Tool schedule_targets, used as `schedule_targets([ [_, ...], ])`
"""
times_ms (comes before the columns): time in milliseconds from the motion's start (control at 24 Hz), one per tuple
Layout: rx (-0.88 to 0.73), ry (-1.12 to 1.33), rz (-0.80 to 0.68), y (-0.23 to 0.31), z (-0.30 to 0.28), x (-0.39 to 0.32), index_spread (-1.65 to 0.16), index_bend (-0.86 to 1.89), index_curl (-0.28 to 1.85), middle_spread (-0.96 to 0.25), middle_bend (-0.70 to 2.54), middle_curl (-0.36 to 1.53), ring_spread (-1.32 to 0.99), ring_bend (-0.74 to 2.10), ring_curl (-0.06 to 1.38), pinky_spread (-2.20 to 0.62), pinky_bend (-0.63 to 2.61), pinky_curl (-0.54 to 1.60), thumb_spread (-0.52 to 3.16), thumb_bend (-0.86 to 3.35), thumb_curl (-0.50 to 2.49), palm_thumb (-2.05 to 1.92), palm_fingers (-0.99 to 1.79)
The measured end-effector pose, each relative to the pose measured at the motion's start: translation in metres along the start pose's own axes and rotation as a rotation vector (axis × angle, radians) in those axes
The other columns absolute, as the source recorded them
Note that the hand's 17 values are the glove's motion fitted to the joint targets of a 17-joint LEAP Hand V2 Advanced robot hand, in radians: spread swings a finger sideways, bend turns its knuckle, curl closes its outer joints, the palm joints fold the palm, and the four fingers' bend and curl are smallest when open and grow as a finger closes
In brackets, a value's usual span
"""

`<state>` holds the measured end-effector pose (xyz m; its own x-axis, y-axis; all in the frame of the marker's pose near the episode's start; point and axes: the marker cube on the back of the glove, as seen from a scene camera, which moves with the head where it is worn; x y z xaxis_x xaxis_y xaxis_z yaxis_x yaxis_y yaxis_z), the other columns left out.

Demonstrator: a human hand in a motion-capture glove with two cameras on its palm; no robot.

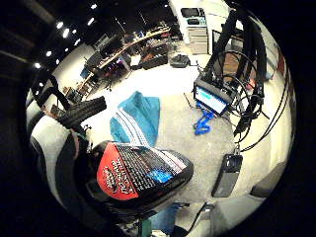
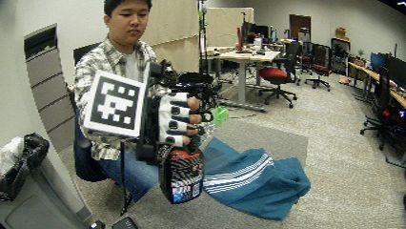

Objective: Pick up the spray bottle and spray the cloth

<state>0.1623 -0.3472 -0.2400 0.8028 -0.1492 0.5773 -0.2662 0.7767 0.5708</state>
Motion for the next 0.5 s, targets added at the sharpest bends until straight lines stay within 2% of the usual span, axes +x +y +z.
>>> schedule_targets([
  [500, -0.287, 0.359, -0.110, 0.003, 0.075, -0.021, -0.23, 0.38, 0.54, -0.13, 0.57, 0.51, -0.22, 0.62, 0.46, -0.16, 0.45, 0.36, 0.05, -0.03, 0.79, 1.02, 1.35],
])
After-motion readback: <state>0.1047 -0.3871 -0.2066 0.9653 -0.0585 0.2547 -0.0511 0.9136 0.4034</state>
